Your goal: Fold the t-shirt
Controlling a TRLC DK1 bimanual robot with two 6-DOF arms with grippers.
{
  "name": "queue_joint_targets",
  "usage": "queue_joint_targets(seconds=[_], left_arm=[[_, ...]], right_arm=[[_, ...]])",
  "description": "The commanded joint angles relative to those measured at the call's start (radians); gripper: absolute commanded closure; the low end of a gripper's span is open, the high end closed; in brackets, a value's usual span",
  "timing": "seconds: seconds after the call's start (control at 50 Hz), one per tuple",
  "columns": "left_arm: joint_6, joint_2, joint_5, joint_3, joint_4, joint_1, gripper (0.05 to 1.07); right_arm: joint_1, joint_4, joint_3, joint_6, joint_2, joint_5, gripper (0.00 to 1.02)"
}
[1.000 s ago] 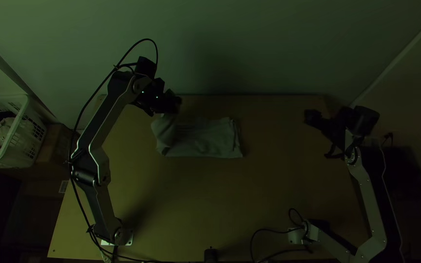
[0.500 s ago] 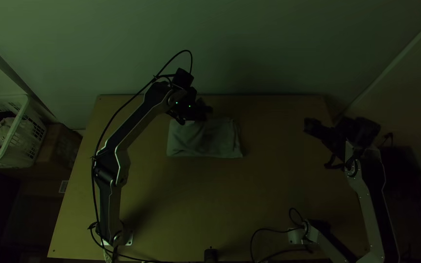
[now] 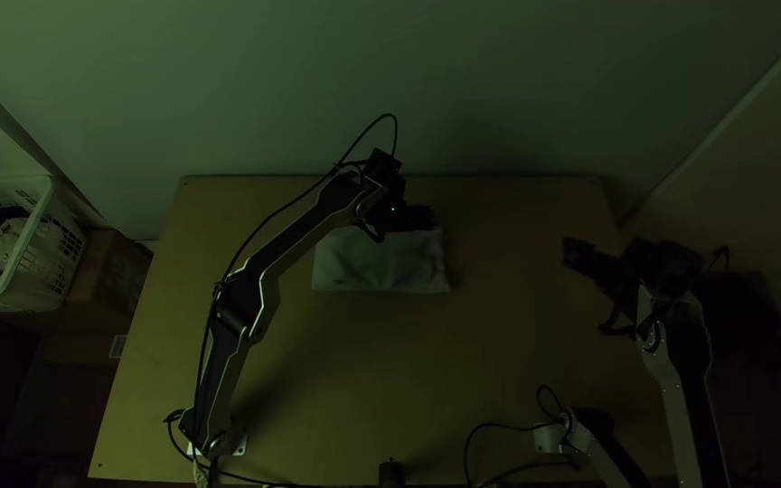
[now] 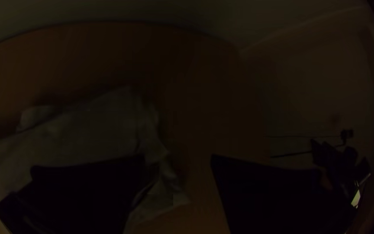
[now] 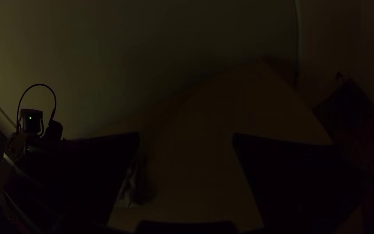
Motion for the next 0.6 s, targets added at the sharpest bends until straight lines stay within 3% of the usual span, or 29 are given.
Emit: queue_joint_targets(seconds=[0.0, 0.2, 0.42, 0.58], left_arm=[[-0.069, -0.006, 0.027, 0.04, 0.04, -0.016, 0.09], [-0.055, -0.069, 0.027, 0.012, -0.013, 0.027, 0.09], [0.06, -0.231, -0.016, -0.101, -0.056, 0.098, 0.09], [0.089, -0.372, -0.053, -0.16, -0.058, 0.181, 0.09]], right_arm=[[0.009, 0.0, -0.035, 0.01, -0.018, -0.003, 0.03], [0.009, 0.012, -0.037, -0.005, -0.021, -0.002, 0.03], [0.024, 0.061, -0.015, -0.047, -0.015, -0.003, 0.03], [0.03, 0.082, 0.015, -0.099, -0.018, -0.002, 0.03]])
